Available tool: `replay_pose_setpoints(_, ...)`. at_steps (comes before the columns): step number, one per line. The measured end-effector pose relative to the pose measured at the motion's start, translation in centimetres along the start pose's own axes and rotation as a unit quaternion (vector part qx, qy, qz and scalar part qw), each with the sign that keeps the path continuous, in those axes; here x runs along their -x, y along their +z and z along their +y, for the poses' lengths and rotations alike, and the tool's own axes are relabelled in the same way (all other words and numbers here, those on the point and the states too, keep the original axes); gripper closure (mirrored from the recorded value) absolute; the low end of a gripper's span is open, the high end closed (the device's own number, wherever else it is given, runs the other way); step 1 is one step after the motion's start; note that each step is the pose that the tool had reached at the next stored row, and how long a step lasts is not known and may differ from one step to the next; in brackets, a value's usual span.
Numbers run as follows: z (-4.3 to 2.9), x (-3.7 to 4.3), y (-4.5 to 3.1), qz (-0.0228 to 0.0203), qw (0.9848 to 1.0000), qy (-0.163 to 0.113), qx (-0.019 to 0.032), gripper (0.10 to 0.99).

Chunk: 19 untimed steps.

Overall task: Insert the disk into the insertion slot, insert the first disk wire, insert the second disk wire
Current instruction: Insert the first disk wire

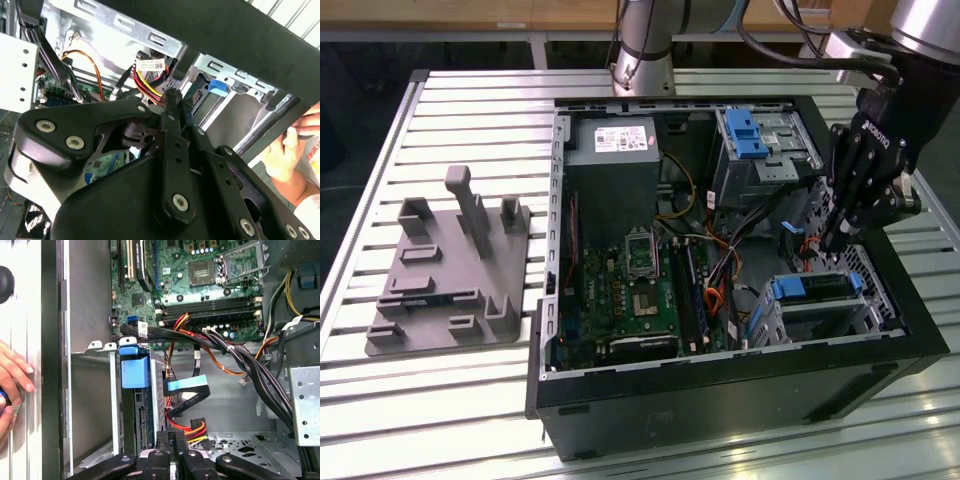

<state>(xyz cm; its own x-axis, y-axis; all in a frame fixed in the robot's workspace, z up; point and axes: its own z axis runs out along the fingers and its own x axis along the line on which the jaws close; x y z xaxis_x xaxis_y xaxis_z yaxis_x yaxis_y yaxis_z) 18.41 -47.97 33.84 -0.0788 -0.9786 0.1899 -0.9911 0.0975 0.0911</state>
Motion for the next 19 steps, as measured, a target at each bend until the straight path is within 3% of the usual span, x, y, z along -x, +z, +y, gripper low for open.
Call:
replay_pose_setpoints(2, 0.03, -0.15, 0.03, -0.0001, 1.0000, 0.000, -0.0009, 0.922)
replay_pose_setpoints(6, 0.25, -0.53, 0.12, -0.0055, 0.9999, 0.002, -0.0135, 0.922)
replay_pose_setpoints(9, 0.46, -0.66, 0.15, -0.0190, 0.9997, 0.002, -0.0178, 0.922)
replay_pose_setpoints(11, 0.59, -0.79, 0.18, -0.0307, 0.9994, 0.001, -0.0181, 0.922)
replay_pose_setpoints(12, 0.67, -0.92, 0.21, -0.0334, 0.9993, 0.001, -0.0181, 0.922)
replay_pose_setpoints(16, 0.81, -1.76, 0.39, -0.0357, 0.9992, 0.001, -0.0179, 0.922)
replay_pose_setpoints(19, 0.80, -2.29, 0.11, -0.0367, 0.9992, 0.001, -0.0178, 0.922)
